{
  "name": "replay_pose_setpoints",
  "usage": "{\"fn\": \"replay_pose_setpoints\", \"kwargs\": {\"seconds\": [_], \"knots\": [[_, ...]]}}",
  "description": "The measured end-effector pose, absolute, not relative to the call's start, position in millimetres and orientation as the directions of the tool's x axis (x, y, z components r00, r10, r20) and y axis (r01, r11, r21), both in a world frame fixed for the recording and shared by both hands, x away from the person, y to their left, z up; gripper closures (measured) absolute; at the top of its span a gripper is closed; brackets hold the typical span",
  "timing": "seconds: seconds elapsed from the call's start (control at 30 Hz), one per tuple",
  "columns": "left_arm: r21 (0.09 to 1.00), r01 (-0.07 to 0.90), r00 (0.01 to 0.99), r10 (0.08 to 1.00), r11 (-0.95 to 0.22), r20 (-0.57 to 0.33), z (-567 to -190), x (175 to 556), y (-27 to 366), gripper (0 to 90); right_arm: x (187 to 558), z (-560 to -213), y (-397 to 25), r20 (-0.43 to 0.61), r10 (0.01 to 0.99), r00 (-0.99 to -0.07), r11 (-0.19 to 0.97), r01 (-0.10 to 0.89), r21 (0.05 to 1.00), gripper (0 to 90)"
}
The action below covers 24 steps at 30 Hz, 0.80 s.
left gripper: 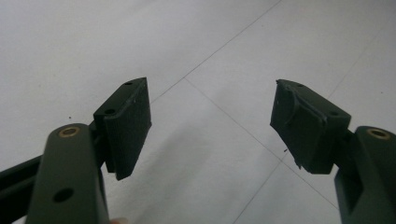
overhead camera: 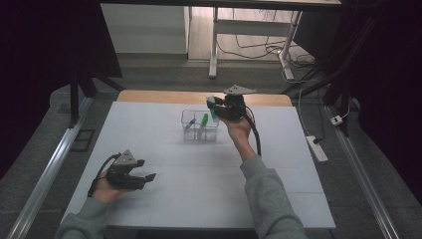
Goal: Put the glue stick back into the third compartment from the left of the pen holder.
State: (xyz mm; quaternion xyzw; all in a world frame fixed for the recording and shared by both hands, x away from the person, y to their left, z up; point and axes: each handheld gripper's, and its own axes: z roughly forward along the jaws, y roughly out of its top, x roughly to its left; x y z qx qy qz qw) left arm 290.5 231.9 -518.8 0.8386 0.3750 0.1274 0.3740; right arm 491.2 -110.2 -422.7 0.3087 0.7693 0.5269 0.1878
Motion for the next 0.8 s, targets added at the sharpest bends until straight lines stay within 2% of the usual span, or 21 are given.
{"fn": "replay_pose_setpoints", "kwargs": {"seconds": [0.3, 0.43, 0.8], "knots": [[0.716, 0.539, 0.687, 0.723, -0.443, -0.069, -521, 291, 232, 28.1, 497, -433, -107, 0.062, 0.673, -0.737, 0.236, 0.295, 0.926, 63.6], [0.715, 0.540, 0.687, 0.724, -0.444, -0.069, -521, 291, 232, 28.1, 497, -433, -112, 0.099, 0.678, -0.728, 0.203, 0.315, 0.927, 54.4], [0.714, 0.539, 0.686, 0.724, -0.447, -0.065, -521, 291, 231, 27.9, 477, -430, -143, 0.108, 0.656, -0.747, 0.230, 0.334, 0.914, 49.8]]}}
